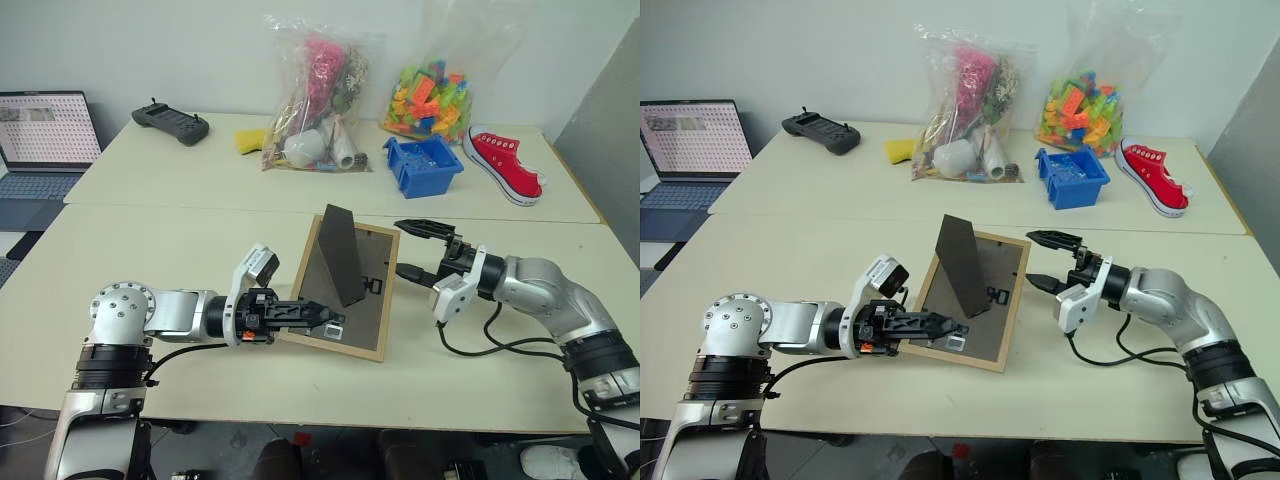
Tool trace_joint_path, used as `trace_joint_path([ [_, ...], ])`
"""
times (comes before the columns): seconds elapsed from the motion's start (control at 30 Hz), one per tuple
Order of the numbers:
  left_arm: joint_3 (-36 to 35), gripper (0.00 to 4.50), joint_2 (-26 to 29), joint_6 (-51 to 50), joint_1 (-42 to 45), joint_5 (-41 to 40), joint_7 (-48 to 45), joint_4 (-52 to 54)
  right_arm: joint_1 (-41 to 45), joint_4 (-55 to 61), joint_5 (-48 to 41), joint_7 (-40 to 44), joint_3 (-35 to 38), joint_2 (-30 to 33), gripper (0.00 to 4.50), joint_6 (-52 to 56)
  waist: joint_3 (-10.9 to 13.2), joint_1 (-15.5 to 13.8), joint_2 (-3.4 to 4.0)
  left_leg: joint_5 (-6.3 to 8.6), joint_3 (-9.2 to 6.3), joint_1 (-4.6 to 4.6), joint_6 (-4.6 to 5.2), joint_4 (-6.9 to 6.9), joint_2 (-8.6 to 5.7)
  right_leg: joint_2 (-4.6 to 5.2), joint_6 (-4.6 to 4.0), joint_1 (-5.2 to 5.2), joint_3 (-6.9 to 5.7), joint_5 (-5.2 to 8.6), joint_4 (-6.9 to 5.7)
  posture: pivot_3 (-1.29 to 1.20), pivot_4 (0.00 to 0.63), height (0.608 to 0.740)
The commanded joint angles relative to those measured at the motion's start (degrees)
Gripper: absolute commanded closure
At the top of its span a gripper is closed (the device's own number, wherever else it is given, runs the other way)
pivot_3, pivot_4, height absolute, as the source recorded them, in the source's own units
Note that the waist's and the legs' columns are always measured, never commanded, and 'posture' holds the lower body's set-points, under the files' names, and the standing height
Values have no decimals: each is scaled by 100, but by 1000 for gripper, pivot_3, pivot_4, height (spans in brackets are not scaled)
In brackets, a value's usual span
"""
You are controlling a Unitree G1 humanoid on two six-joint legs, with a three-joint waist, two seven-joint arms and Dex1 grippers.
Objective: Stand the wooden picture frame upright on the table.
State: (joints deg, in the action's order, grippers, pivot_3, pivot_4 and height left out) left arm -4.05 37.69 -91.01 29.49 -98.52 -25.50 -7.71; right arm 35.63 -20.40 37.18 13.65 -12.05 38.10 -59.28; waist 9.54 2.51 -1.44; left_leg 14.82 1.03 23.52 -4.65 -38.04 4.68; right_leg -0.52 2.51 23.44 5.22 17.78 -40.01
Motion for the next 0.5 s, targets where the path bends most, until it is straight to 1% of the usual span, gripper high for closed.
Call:
trace_joint_path([
  [0.03,308,3226,253,478,-130,-1043,530,204,378,63,367,-872,35,-322,39,-523,0,8,0,-1,1,0,-1,0,0,0,0,0,1,0,0,0,150,740],
  [0.1,454,3226,364,720,-209,-1361,750,252,443,37,404,-1045,39,-372,39,-640,0,1,0,-1,-7,-6,-1,2,1,2,0,-1,8,0,-2,0,150,740],
  [0.17,519,3226,420,864,-271,-1448,835,343,468,-57,325,-1032,-57,-342,39,-820,0,-15,0,-1,-9,-7,-1,0,0,5,0,-4,7,0,-2,0,150,740],
  [0.2,535,3226,432,906,-289,-1448,841,370,467,-71,330,-1067,-70,-329,397,-881,0,-29,0,-1,-9,-8,-1,0,0,6,-1,-5,7,0,-1,0,150,740],
  [0.23,547,3226,434,955,-308,-1448,854,392,449,-81,288,-1050,-95,-305,472,-941,0,-46,0,-1,-9,-8,-1,0,-3,8,0,-8,7,0,0,0,150,740],
  [0.33,578,3226,439,1050,-337,-1448,861,424,407,-87,205,-1004,-137,-260,1140,-1019,0,-66,0,-1,0,-12,0,-2,-8,10,0,-14,6,0,2,0,150,740],
  [0.43,612,3226,436,1105,-369,-1448,852,471,408,-112,206,-991,-184,-242,2014,-1047,0,-63,0,0,9,-15,0,-1,-7,9,-1,-14,7,0,1,0,150,740],
  [0.5,626,3226,424,1127,-373,-1448,856,489,428,-119,195,-998,-198,-241,2359,-1050,0,-62,0,-1,11,-16,1,-1,-7,8,-1,-14,8,0,0,0,150,740],
])
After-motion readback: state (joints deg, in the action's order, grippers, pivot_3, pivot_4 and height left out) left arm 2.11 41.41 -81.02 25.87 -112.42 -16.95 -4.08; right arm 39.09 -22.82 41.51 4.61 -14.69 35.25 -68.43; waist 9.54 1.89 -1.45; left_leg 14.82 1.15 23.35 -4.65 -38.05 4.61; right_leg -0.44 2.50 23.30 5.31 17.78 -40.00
